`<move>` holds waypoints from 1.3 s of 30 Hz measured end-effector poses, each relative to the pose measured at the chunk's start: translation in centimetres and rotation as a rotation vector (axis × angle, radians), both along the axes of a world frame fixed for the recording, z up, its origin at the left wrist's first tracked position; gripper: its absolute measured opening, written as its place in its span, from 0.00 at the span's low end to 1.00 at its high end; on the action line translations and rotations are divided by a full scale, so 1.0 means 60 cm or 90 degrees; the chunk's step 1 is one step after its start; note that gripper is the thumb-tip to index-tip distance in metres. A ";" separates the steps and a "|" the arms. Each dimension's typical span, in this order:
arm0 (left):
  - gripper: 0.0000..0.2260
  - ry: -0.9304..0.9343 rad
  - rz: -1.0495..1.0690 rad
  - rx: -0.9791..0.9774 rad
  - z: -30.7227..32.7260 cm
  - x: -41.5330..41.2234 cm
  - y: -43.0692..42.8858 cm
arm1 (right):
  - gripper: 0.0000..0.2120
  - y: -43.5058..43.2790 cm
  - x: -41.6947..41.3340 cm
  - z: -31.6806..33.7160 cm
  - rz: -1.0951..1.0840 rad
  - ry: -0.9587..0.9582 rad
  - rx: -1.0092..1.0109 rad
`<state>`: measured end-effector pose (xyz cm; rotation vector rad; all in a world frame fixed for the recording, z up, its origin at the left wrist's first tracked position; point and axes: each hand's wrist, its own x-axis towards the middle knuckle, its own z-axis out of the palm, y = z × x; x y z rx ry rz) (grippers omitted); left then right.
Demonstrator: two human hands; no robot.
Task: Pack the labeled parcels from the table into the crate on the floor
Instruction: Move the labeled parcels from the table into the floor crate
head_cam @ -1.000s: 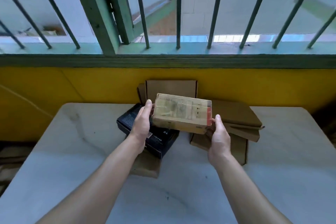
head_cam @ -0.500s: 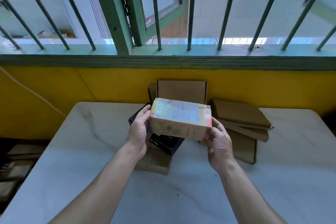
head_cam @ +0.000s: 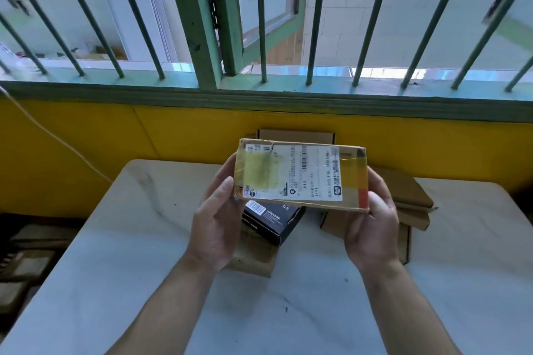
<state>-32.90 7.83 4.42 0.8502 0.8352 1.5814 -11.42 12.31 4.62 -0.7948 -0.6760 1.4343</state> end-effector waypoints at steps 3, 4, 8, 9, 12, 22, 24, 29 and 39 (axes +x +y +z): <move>0.33 -0.015 0.016 0.038 0.031 0.013 -0.013 | 0.23 -0.007 0.003 0.025 -0.007 0.012 0.065; 0.35 -0.028 0.016 0.048 0.040 0.017 -0.016 | 0.23 -0.010 0.004 0.033 -0.011 0.012 0.088; 0.31 -0.052 0.009 0.097 0.062 0.025 -0.027 | 0.22 -0.018 0.003 0.053 -0.016 0.033 0.146; 0.31 -0.051 0.010 0.105 0.064 0.025 -0.031 | 0.22 -0.019 0.002 0.053 -0.011 0.035 0.158; 0.31 -0.028 0.043 0.102 0.066 0.021 -0.044 | 0.21 -0.018 -0.008 0.049 0.006 0.032 0.167; 0.22 0.114 0.239 -0.036 0.027 -0.107 -0.196 | 0.22 -0.092 -0.176 0.019 0.187 -0.015 0.029; 0.21 0.114 0.282 -0.060 0.017 -0.156 -0.252 | 0.23 -0.127 -0.235 0.013 0.240 -0.042 0.015; 0.18 0.076 0.398 -0.121 0.001 -0.293 -0.421 | 0.23 -0.253 -0.418 -0.004 0.340 -0.097 0.029; 0.20 0.095 0.588 -0.284 -0.025 -0.550 -0.746 | 0.16 -0.511 -0.750 -0.044 0.540 -0.297 0.030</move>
